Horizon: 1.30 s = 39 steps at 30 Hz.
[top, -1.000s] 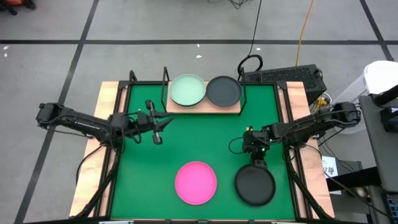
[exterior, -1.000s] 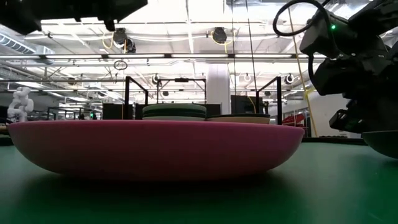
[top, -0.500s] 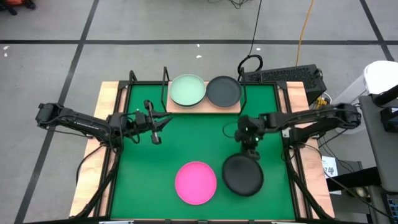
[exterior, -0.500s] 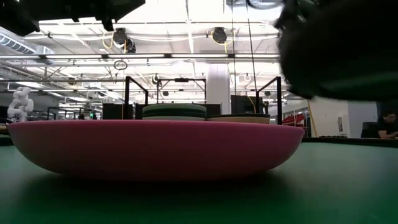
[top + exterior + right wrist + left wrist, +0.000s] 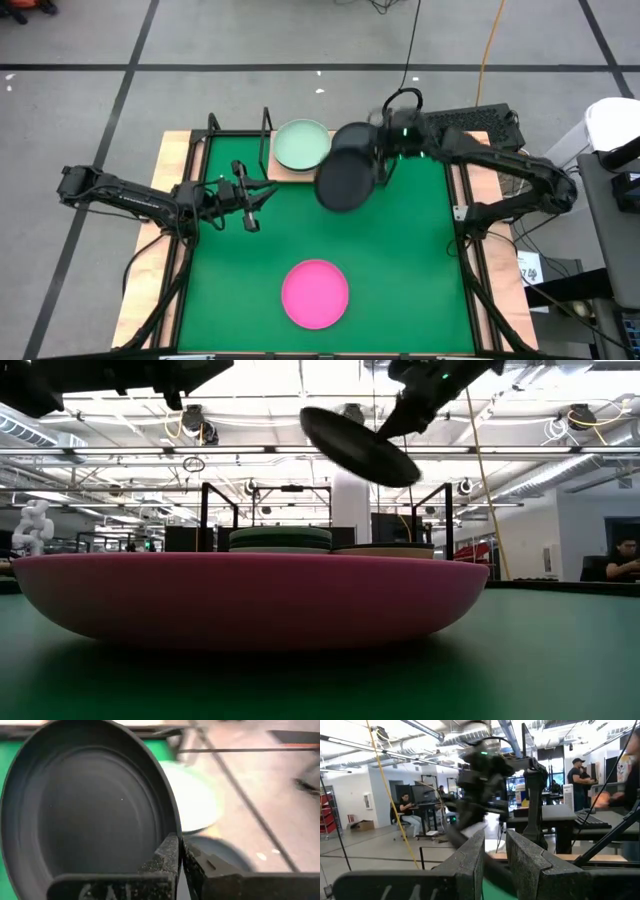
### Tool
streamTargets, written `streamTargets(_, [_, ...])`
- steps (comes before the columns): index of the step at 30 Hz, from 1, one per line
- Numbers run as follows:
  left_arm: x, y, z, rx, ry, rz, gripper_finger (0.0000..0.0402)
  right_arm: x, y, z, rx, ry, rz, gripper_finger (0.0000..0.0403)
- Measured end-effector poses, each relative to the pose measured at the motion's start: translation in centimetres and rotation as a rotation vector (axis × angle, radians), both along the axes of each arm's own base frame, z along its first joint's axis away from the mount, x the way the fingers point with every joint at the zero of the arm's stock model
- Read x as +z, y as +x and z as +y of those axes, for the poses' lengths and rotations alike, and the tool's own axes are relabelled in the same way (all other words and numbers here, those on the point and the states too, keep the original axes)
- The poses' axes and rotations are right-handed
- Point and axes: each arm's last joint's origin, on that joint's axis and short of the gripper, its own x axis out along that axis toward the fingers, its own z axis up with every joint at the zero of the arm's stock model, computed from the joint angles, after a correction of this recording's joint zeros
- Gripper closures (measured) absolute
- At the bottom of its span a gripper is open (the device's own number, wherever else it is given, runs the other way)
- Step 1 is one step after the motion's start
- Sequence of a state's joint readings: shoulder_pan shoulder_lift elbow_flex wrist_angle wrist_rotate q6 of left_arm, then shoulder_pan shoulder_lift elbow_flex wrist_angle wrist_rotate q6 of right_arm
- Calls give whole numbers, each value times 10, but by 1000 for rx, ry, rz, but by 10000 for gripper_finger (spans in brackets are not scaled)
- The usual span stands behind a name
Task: Place and stack plates onto a shelf
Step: Stack the black plate on top of the black plate on the shelf, then stack the pink plate on top of the black plate on the shelf
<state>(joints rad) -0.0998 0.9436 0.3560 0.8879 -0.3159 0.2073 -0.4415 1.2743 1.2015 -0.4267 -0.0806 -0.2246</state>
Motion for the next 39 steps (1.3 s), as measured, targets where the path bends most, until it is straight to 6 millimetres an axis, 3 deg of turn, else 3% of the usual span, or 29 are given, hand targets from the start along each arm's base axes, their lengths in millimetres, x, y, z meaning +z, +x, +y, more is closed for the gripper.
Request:
streamTargets(4, [0, 0, 0, 0, 0, 0, 317, 4, 4, -43, -73, -33, -2, 402])
streamTargets(10, [0, 0, 0, 1, 4, 0, 317, -24, 13, -104, -127, 3, 174, 403])
streamTargets(16, [0, 0, 0, 2, 5, 2, 317, -39, 13, -142, -139, -2, 273, 403])
streamTargets(25, [-1, 0, 1, 9, 17, 14, 317, -22, -2, -156, -160, -145, 341, 403])
streamTargets(33, [-3, 1, 4, 23, 2, 29, 317, -36, 0, -155, -122, -126, 443, 400])
streamTargets(39, [-3, 1, 4, 21, -4, 30, 317, -38, 0, -155, -123, -129, 440, 366])
